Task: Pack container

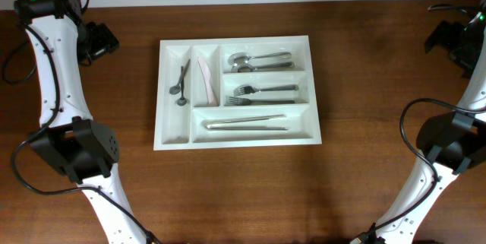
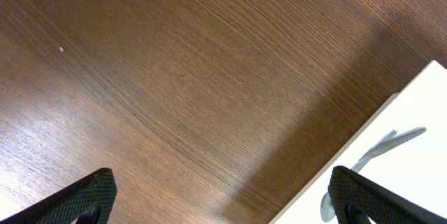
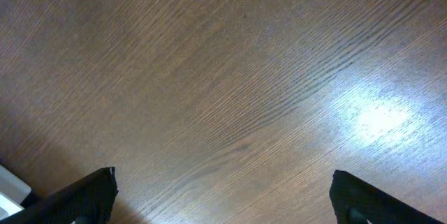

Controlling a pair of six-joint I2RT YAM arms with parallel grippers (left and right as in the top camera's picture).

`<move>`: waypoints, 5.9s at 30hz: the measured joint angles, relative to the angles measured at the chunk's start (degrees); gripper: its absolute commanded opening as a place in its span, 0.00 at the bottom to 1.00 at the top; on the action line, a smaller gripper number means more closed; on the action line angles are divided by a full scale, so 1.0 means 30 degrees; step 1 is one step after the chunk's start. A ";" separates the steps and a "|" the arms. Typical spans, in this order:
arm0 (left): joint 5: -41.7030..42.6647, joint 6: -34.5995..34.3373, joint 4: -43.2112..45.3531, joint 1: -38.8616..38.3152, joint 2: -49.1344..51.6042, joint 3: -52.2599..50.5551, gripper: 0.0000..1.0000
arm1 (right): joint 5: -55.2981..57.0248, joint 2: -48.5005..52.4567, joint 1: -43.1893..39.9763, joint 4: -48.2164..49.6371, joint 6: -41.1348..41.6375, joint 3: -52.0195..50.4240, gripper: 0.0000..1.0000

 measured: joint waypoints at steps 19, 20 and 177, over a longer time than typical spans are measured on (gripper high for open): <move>-0.0007 0.0000 -0.0328 0.0000 0.0000 0.0000 0.99 | 0.0007 0.0000 0.0000 0.0000 -0.0007 0.0000 0.99; 0.0000 0.0000 -0.0510 0.0000 0.0000 0.0000 0.99 | 0.0007 0.0000 0.0000 0.0000 -0.0007 0.0000 0.99; 0.0073 -0.0066 -0.2040 0.0000 0.0000 0.0000 0.99 | 0.1122 -4.3488 0.8473 2.6024 0.1049 -4.6344 0.99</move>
